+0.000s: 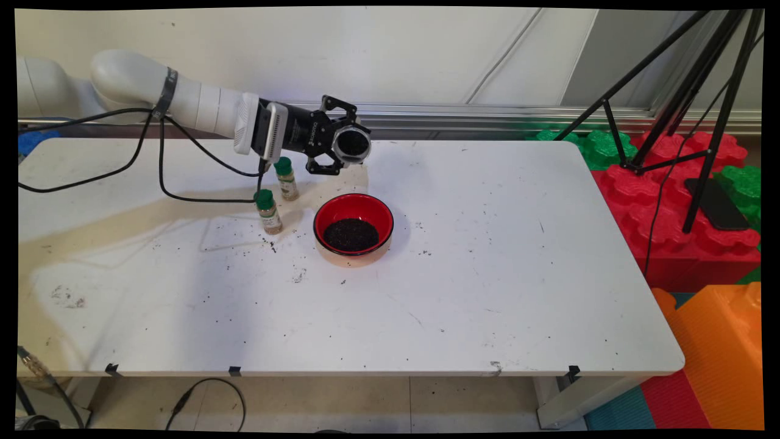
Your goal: Pour the black seasoning powder in the red bowl
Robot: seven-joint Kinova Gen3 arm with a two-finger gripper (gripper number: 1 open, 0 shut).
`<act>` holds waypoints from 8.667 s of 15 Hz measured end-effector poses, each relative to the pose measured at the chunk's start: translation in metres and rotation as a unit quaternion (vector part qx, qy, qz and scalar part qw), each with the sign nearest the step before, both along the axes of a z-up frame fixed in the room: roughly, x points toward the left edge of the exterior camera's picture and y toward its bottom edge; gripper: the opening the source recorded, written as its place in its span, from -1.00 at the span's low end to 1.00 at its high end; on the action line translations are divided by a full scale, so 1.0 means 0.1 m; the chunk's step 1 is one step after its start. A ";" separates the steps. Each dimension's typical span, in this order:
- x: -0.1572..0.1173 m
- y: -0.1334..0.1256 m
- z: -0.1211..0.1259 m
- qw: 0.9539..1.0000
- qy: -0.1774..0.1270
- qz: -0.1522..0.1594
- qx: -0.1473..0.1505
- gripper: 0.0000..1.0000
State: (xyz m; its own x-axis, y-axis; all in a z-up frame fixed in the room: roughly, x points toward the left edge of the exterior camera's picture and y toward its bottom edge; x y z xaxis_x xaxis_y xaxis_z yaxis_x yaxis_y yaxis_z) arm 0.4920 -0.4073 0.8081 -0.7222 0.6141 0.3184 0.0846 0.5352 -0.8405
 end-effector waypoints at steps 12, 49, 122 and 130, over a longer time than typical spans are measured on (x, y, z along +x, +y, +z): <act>-0.04 0.01 -0.01 0.992 -0.075 -0.043 -0.091 -1.00; -0.08 0.27 -0.02 0.927 -0.209 -0.132 -0.281 -1.00; -0.19 0.37 -0.01 0.817 -0.327 -0.201 -0.430 -1.00; -0.20 0.40 0.01 0.801 -0.341 -0.209 -0.446 -1.00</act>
